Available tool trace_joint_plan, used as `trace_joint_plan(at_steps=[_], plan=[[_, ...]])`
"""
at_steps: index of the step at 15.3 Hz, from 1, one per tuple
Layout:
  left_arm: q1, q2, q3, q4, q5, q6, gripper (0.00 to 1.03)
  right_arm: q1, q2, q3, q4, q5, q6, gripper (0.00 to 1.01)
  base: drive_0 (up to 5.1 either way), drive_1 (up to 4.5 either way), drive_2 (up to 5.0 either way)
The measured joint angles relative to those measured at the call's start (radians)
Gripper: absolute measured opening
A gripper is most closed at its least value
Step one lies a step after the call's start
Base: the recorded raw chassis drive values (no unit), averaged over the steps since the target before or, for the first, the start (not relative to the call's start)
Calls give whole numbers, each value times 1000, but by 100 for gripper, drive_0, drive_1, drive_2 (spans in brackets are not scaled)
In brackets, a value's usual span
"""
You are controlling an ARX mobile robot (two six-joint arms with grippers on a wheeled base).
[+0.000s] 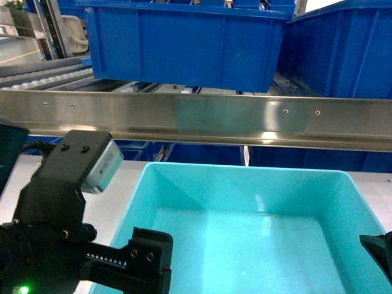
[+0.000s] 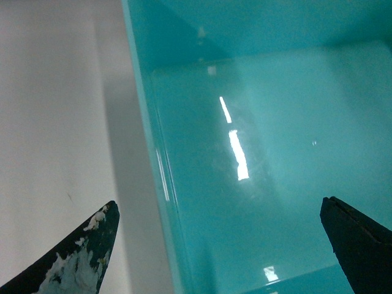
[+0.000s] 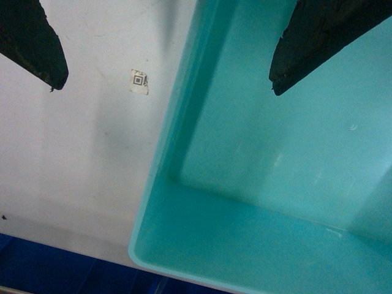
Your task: Organize blue bins on left shelf correctly
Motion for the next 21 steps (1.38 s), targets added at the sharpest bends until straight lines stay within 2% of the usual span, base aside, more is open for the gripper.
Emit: trace_joint_plan(at_steps=[2,4,5,6,7,8,9,10,13,14,15,16,18,21], plan=[[-18,34,5,-15,-23,-24,98,-14,33,2,0,-3,-6,98,0,0,0],[-21,65,5,-16,-43,-68,98,-20,85,-2,6,-6,-13,98,0,0,0],[-36,93,3,-6,-51,-93,98,-24,119,-24,52,0,-24,98,0,0,0],[-43,150,-11,29,-90,-107,98,-26,146,-31,72,5,-31,98,0,0,0],[-37,177,-24,68,-103,-115,98,-26,164,-35,100,6,-35,98,0,0,0],[-29,203,-29,76,-105,-122,86,-26,196,-49,136,12,-39,98,0,0,0],[-24,203,-29,71,-85,-127,53,-26,226,-67,176,24,-43,73,0,0,0],[-18,202,-29,72,-80,-129,35,-26,233,-74,188,18,-43,55,0,0,0],[-21,202,-29,74,-60,-138,8,-24,234,-78,198,7,-42,28,0,0,0],[-27,201,-27,74,-64,-154,1,-24,234,-80,208,-7,-26,19,0,0,0],[-27,201,-27,73,-65,-165,2,-23,233,-80,215,-20,29,11,0,0,0],[-29,201,-27,77,-69,-166,2,-23,233,-82,219,-23,62,8,0,0,0],[-28,200,-33,92,-80,-156,2,-23,233,-89,235,-23,82,8,0,0,0],[-14,136,-36,81,-85,-108,2,-25,163,-98,207,-28,117,8,0,0,0]])
